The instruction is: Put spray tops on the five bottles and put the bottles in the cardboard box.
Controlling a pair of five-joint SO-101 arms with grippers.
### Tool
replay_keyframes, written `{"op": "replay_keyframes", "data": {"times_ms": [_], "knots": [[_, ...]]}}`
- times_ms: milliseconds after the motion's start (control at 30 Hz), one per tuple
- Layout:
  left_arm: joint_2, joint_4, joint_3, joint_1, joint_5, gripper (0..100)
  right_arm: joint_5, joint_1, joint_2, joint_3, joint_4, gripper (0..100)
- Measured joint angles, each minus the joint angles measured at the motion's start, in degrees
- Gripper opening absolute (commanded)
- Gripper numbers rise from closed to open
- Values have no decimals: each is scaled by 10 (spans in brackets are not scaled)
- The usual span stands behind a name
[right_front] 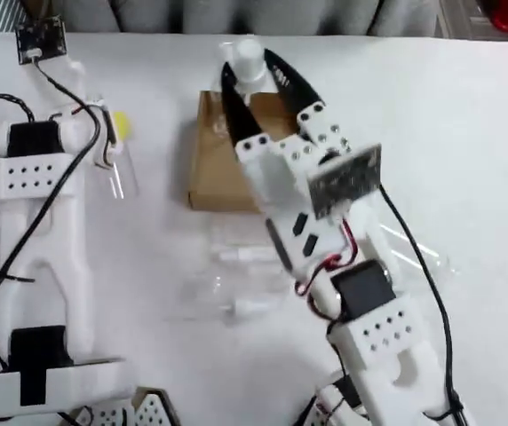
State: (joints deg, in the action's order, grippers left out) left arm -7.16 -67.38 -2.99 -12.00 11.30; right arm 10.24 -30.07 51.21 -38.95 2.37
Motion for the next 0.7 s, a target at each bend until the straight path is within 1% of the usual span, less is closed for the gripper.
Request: {"op": "replay_keyframes", "data": {"times_ms": [133, 267, 500, 600, 700], "knots": [[0, 0, 0, -1, 0, 23, 4, -22, 19, 0, 0, 15], [0, 1, -16, -1, 0, 23, 6, -20, 21, 0, 0, 15], [0, 32, -52, 6, 0, 23, 8, -20, 21, 0, 0, 15], [-39, 48, -89, 25, -1, 23, 11, -20, 21, 0, 0, 15], [-100, 87, -143, 38, -1, 23, 11, -21, 21, 0, 0, 15]]}}
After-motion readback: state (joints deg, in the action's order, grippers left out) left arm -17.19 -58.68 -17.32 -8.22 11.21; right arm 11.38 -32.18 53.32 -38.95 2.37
